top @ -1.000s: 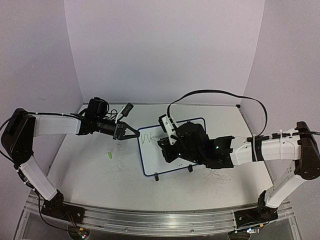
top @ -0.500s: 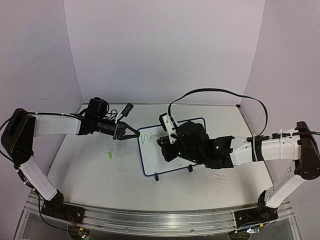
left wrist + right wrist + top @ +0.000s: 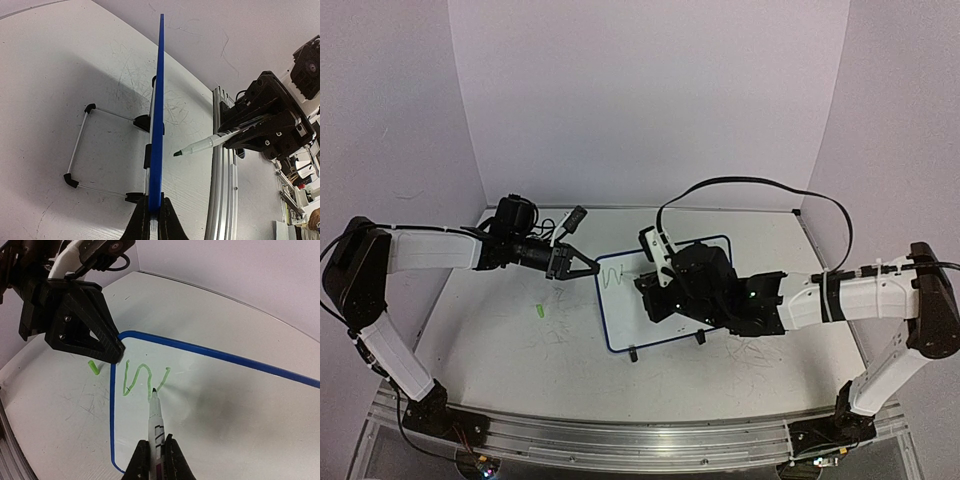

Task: Write a sentence on the whiteboard

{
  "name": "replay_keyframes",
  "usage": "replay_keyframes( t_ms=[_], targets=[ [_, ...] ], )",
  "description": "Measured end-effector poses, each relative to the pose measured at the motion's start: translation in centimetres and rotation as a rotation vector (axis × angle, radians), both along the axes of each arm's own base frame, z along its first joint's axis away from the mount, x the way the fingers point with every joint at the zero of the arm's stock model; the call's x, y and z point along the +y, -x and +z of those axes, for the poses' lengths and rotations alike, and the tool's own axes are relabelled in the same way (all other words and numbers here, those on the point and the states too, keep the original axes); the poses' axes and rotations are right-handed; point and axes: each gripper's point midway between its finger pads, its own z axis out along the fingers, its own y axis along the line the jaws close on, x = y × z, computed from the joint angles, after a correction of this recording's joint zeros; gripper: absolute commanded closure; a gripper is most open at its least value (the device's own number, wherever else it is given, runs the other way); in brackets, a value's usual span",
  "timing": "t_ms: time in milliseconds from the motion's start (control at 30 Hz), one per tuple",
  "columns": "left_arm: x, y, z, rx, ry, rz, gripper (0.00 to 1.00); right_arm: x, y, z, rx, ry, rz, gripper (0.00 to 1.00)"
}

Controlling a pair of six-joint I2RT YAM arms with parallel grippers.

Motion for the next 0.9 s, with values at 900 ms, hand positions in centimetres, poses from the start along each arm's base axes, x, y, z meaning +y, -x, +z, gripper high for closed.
replay_keyframes(
  t_ms=[900],
  targets=[
    [0.0,0.0,0.0,-0.001,-0.001,0.0,1.0,-1.0,-1.2,-0.7,0.018,-0.011,-0.071,1.0]
  ],
)
